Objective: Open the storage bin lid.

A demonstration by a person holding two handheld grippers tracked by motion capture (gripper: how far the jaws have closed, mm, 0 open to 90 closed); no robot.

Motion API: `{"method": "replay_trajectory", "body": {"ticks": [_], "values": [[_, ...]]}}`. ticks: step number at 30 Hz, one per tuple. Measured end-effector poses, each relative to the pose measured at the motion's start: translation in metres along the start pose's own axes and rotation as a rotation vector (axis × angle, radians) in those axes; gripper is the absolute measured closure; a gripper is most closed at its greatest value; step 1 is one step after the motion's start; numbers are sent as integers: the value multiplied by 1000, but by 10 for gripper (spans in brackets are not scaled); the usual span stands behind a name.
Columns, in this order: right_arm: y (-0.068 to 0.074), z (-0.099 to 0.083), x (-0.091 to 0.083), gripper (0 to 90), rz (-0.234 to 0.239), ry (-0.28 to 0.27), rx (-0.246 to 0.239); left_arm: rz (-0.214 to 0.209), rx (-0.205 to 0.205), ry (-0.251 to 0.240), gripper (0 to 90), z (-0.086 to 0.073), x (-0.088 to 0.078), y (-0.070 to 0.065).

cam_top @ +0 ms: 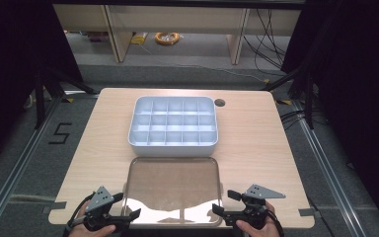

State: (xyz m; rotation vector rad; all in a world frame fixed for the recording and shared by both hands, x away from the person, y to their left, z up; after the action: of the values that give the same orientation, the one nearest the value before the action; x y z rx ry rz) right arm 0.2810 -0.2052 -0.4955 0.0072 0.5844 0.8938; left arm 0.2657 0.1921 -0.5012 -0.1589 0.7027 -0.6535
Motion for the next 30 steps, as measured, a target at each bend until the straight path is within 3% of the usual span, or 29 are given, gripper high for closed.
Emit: {"method": "replay_trajectory", "body": {"ticks": [1,2,3,4,5,6,8,9,11,12,13,14,16,21,22,24,25,26,30], "values": [[3,-1,1,159,10,-16,24,0,0,0,154,0,0,0],[0,-2,-1,159,-22,11,-10,2,-11,9,154,-1,-1,-1],[0,-2,-1,159,-22,11,-10,2,-11,9,154,-1,-1,-1],[4,-2,-3,159,-14,20,23,3,-9,7,154,-2,-1,-2],[2,-3,-2,159,8,-9,-17,-4,-7,1,154,-3,-1,-3],[5,-4,-3,159,-14,3,13,-3,-6,6,154,-4,-1,-3],[8,-5,-4,160,9,-9,34,5,-6,6,154,-5,-3,-5],[4,-7,-5,160,-4,8,-14,-2,-6,4,154,-5,-4,-5],[6,-9,-6,160,-1,2,-17,0,-7,-1,154,-6,-5,-7],[6,-9,-7,160,-7,12,-16,-6,-4,5,154,-6,-6,-7],[9,-10,-8,161,3,18,24,-13,-1,1,154,-7,-6,-8],[7,-11,-8,161,-10,10,-9,-4,-3,3,154,-8,-7,-9],[9,-13,-9,161,-5,18,18,-11,4,5,154,-9,-9,-10],[9,-16,-12,161,-12,31,-1,-19,4,5,154,-11,-10,-12],[12,-17,-14,161,-12,25,36,-22,8,12,154,-12,-11,-13],[11,-19,-15,163,-27,43,15,-23,8,15,154,-13,-11,-14],[12,-20,-14,163,-13,20,19,-21,6,23,154,-15,-12,-14],[14,-20,-16,163,-7,46,56,-21,6,22,154,-15,-11,-14],[14,-23,-17,163,-30,62,34,-27,4,18,154,-17,-12,-16]]}}
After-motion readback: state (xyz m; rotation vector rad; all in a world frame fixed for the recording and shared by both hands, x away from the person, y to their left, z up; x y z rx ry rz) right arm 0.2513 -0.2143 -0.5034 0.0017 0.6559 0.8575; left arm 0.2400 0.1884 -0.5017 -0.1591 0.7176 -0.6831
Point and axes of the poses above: each handheld gripper's, and its own axes: x roughly forward along the jaws, z roughly out of its top, y roughly to its left, the point moved 2 cm from there along x, roughly forward along the jaws, and after that the axes turned 10 degrees about -x, right-handed, at the moved point
